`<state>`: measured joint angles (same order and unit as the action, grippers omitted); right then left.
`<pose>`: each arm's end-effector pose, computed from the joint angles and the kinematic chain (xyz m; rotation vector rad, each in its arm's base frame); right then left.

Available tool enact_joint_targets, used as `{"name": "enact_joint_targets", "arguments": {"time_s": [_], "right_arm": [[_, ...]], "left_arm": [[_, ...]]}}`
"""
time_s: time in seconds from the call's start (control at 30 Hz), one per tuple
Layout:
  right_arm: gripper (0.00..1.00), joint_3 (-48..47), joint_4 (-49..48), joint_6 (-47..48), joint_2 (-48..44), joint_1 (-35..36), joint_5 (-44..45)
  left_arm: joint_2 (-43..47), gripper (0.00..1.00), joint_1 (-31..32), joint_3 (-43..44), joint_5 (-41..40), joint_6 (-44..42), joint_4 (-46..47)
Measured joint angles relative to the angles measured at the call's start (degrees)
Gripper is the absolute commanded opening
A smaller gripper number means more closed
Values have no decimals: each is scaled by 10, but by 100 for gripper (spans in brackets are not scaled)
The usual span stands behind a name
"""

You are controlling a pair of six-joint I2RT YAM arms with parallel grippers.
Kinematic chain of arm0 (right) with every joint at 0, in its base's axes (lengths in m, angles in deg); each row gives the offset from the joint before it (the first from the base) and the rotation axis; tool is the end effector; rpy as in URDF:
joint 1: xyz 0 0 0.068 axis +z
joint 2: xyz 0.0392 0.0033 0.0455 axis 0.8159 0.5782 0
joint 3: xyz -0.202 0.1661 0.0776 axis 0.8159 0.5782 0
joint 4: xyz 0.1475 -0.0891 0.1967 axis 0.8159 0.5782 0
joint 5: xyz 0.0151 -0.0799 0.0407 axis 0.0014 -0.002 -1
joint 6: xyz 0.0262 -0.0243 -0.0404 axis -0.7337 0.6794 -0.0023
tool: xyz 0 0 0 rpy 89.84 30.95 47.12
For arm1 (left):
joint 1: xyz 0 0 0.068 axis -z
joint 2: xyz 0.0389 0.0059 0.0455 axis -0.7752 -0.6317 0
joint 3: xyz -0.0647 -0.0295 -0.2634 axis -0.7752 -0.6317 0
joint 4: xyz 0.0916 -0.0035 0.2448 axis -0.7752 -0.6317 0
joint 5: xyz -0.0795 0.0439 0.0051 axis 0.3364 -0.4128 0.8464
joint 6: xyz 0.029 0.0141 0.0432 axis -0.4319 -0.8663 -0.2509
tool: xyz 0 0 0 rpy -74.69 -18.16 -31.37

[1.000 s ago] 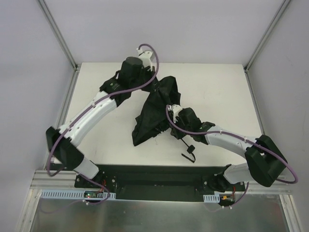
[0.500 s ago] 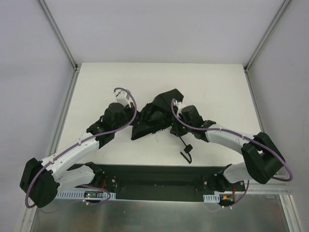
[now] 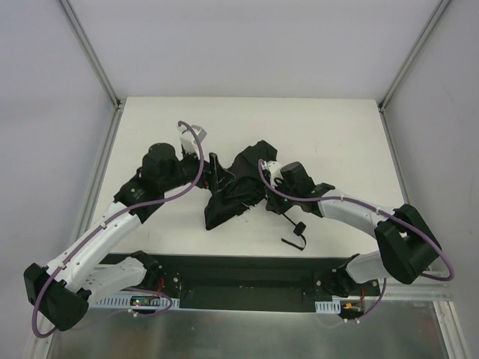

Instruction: Put away the umbrella

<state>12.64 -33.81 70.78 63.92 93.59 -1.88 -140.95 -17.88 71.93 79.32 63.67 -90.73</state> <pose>0.2178 0.1868 0.1928 -1.1130 2.0637 0.5163 0.1822 -0.1307 0.3382 0.4150 1.8245 -0.9416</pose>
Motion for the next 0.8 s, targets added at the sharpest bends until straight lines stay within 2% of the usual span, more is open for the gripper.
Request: {"name": "enact_joint_targets", "arguments": {"time_s": [0.07,0.23,0.4,0.47,0.57,0.6,0.8], "right_arm": [[0,-6,12,14,-1,0,-3],[0,-24,40,31,-1,0,-7],[0,-36,51,31,-1,-1,-12],[0,-39,53,31,-1,-1,-15],[0,-40,53,26,-1,-3,-17],[0,-40,53,22,-1,-4,-17],[0,-32,23,-44,10,-5,3]], "left_arm": [[-5,93,-8,46,23,-30,-14],[-62,86,-8,119,93,-79,-15],[-131,67,-6,121,121,-108,-51],[-146,51,-3,116,118,-117,-71],[-147,3,-3,96,96,-121,-81],[-146,0,-3,86,85,-120,-82],[-121,0,1,-20,25,-82,-79]]}}
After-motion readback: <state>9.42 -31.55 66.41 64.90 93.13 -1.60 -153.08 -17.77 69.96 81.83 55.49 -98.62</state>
